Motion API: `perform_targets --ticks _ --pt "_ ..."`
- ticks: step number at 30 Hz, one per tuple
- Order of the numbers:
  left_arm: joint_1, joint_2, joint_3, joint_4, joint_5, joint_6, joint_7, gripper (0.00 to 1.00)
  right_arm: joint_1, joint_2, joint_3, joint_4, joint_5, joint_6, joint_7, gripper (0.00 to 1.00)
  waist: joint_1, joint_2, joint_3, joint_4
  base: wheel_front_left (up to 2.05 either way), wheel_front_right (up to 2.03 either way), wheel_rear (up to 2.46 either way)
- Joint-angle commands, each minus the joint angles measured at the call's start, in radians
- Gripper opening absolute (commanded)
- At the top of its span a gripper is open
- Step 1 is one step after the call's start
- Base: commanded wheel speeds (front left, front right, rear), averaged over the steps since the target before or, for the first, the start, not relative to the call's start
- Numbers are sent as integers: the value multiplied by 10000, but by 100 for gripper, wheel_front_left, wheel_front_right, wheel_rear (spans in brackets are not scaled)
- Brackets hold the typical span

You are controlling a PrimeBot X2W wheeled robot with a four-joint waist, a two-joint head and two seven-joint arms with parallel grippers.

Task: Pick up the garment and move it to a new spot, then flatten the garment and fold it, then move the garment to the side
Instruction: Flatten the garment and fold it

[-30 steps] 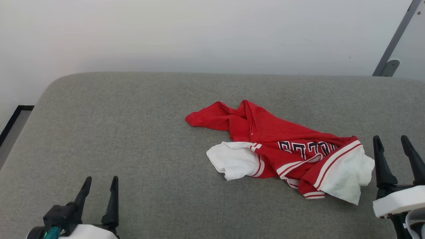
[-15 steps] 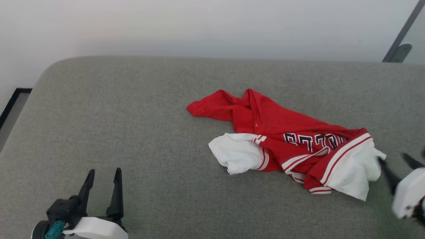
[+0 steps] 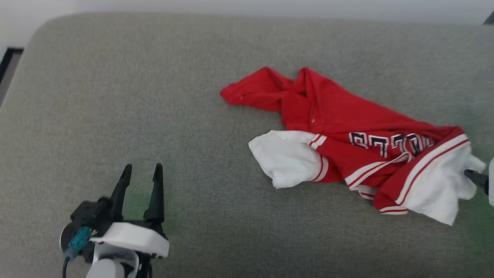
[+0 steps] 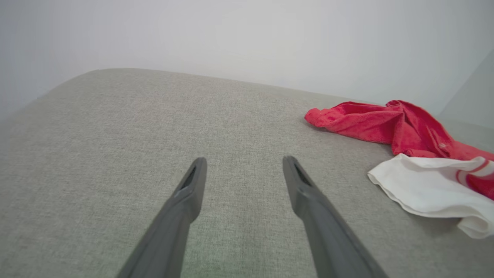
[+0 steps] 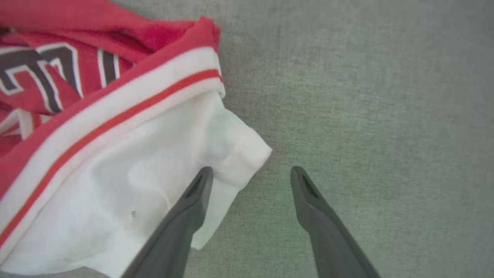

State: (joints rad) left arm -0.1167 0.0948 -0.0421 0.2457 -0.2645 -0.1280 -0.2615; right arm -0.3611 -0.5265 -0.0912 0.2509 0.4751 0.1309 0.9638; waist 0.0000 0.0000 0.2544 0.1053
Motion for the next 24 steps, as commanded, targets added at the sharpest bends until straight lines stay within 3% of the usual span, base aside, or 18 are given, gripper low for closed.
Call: perform_targets --ticks 1,8,9,10,11,12,17,24 --pt "-121 -17 -16 -3 -128 -35 -49 100 -103 24 68 52 -24 -2 59 100 0 0 327 160 0 0 0" --pt "-499 -137 -76 56 -137 -28 -50 100 -227 3 423 785 -15 -2 92 100 0 0 724 380 0 0 0" --pt "-514 -142 -79 74 -137 -28 -50 100 -222 5 448 828 -8 -2 9 96 0 0 741 384 0 0 0" --pt "-536 -153 -98 90 -136 -28 -50 100 -199 -17 556 843 58 -2 -55 48 0 0 760 384 0 0 0" --pt "-560 -154 -107 97 -133 -28 -50 100 -201 -20 651 863 145 -1 -92 18 0 0 780 364 0 0 0" --pt "-595 -160 -112 100 -127 -28 -50 100 -227 -16 635 902 248 -1 -170 0 0 0 800 342 0 0 0" --pt "-703 -115 -144 100 -87 -28 -50 100 -564 -267 580 974 426 -4 -643 0 0 0 853 128 0 0 0" --pt "-874 -42 -284 28 -54 -29 -50 100 -1345 -807 -584 1394 288 -2 -1946 0 0 0 940 -68 0 0 0"
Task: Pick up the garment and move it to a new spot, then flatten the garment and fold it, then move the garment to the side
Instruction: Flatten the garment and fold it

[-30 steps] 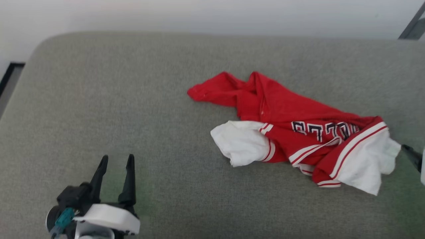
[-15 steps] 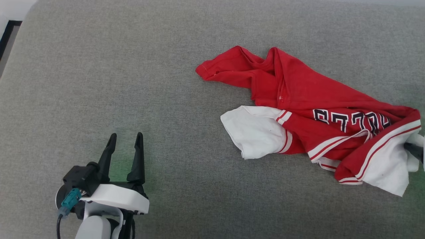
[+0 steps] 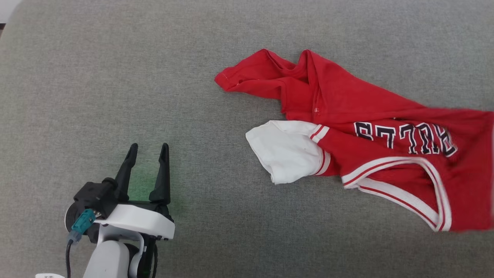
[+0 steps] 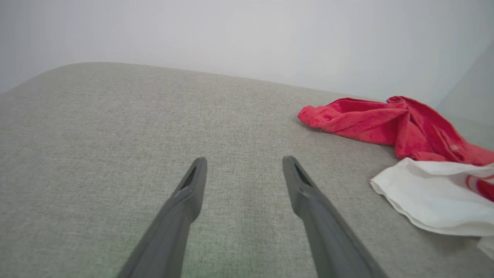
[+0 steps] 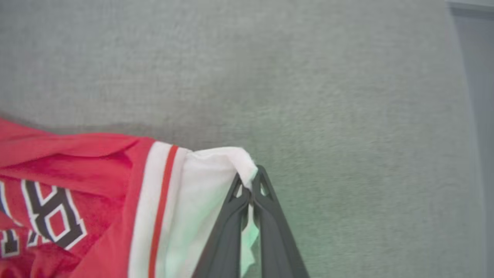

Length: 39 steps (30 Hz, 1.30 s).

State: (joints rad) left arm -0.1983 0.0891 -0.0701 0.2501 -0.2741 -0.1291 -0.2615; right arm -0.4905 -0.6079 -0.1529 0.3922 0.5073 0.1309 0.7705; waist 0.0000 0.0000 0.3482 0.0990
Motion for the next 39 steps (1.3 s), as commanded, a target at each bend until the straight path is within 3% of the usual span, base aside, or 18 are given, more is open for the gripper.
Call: perform_targets --ticks 1,11,17,18,19,20,21,23,27,30,35,39 --pt "-75 49 -32 -42 13 -17 -50 100 -222 -192 -430 208 -134 -4 -342 0 0 0 35 -17 0 0 0" --pt "-161 202 -94 -112 -44 -18 -50 100 -952 -1010 -1958 1493 -993 -4 -1579 0 0 0 275 42 0 0 0" --pt "-309 277 -233 -110 -14 -18 -50 100 -1311 -633 -1893 2307 -1390 -2 -2363 0 0 0 290 130 0 0 0" --pt "-356 346 -340 -126 -5 -18 -50 100 -1361 -568 -1862 2379 -1385 -2 -2538 14 0 0 262 128 0 0 0" --pt "-434 444 -453 -142 14 -18 -50 100 -1374 -531 -1823 2436 -1399 -2 -2712 57 0 0 230 129 0 0 0" --pt "-551 574 -591 -164 -10 -18 -50 100 -1349 -478 -1711 2450 -1433 -2 -2910 93 0 0 181 119 0 0 0" --pt "-698 745 -766 -230 -22 -18 -50 100 -1319 -449 -1603 2420 -1409 -2 -3142 100 0 0 119 100 0 0 0" --pt "-1050 1137 -1228 -375 -85 -18 -50 100 -1223 -403 -1474 2347 -1257 -2 -3670 100 0 0 -24 23 0 0 0" --pt "-2142 2293 -3040 -765 -490 -18 -50 100 -1014 -318 -1212 1983 -910 -2 -4924 100 0 0 -353 -308 0 0 0" --pt "-3357 3213 -5020 -954 -1326 -16 369 100 -790 27 -927 1488 -491 -2 -5733 100 0 0 -577 -731 0 0 0" --pt "-6194 4361 -9059 -1228 -3939 2 2762 100 -239 553 -413 443 54 -2 -6459 100 0 0 -665 -1534 0 0 0" --pt "-8347 4577 -11474 -853 -5794 3 4442 100 42 990 41 -292 248 -2 -6638 100 0 0 -504 -2298 0 0 0"
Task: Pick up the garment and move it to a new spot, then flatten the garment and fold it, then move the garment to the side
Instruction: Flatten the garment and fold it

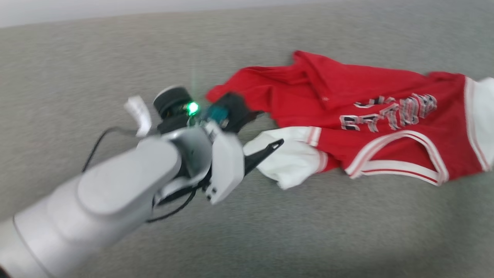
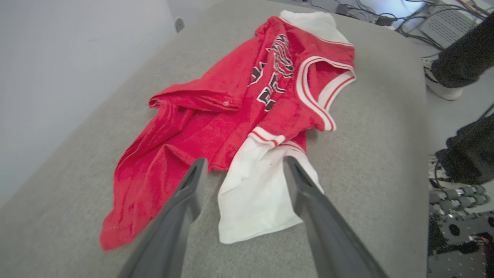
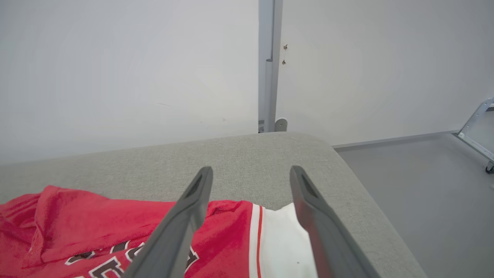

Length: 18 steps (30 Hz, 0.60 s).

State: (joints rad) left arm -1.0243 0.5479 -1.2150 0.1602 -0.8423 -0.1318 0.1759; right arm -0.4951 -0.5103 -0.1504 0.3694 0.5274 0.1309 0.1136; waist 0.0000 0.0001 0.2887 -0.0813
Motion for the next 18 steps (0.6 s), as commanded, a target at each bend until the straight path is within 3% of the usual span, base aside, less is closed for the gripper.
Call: perform_targets --ticks 1,4,9,18 --pt "-531 -78 -332 136 -432 30 439 100 143 93 90 -205 91 -2 -95 100 0 -1 144 -673 0 0 0" --pt "-1310 -277 -654 328 -899 30 1633 100 178 306 292 -547 147 -2 -129 100 0 -1 388 -1196 0 0 0" --pt "-1210 -231 -635 -202 -595 30 4421 100 277 559 498 -827 183 -1 -220 100 0 -1 769 -1848 0 0 0" --pt "-1273 265 -652 -12 -50 30 4658 100 266 890 844 -1073 121 -1 -357 100 0 -1 1102 -2305 0 0 0"
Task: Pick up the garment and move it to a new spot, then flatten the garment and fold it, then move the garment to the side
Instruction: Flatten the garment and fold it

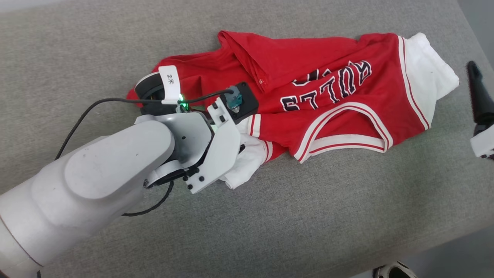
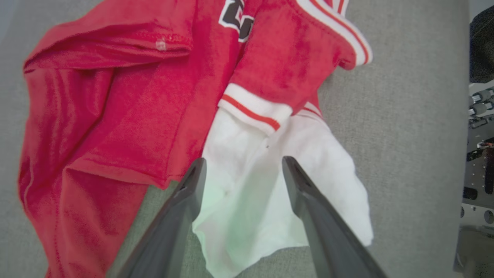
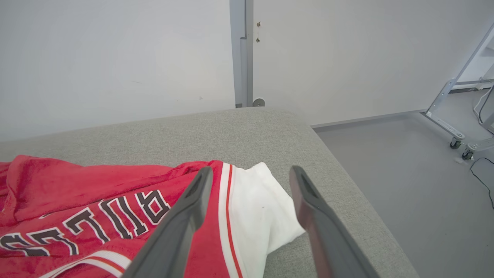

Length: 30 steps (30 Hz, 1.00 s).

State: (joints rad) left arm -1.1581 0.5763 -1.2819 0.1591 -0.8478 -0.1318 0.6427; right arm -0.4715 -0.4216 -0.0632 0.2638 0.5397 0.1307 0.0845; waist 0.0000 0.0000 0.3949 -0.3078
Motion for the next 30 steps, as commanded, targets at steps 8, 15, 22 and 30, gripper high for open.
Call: perform_targets --ticks 8,15,22,30 --pt "215 -8 14 356 645 30 -682 0 -154 112 298 -234 -85 1 16 100 0 0 162 -42 0 0 0" --pt "107 -416 18 -198 4 30 -814 0 -104 1 171 -322 -151 0 183 100 0 0 14 248 0 0 0" --pt "671 -1151 -1 -2071 -1350 30 63 0 116 -18 71 -522 -197 0 367 100 0 0 -151 523 0 0 0" --pt "2144 -1908 17 -2800 -1425 30 870 0 70 149 81 -742 -204 0 462 100 0 0 -13 497 0 0 0"
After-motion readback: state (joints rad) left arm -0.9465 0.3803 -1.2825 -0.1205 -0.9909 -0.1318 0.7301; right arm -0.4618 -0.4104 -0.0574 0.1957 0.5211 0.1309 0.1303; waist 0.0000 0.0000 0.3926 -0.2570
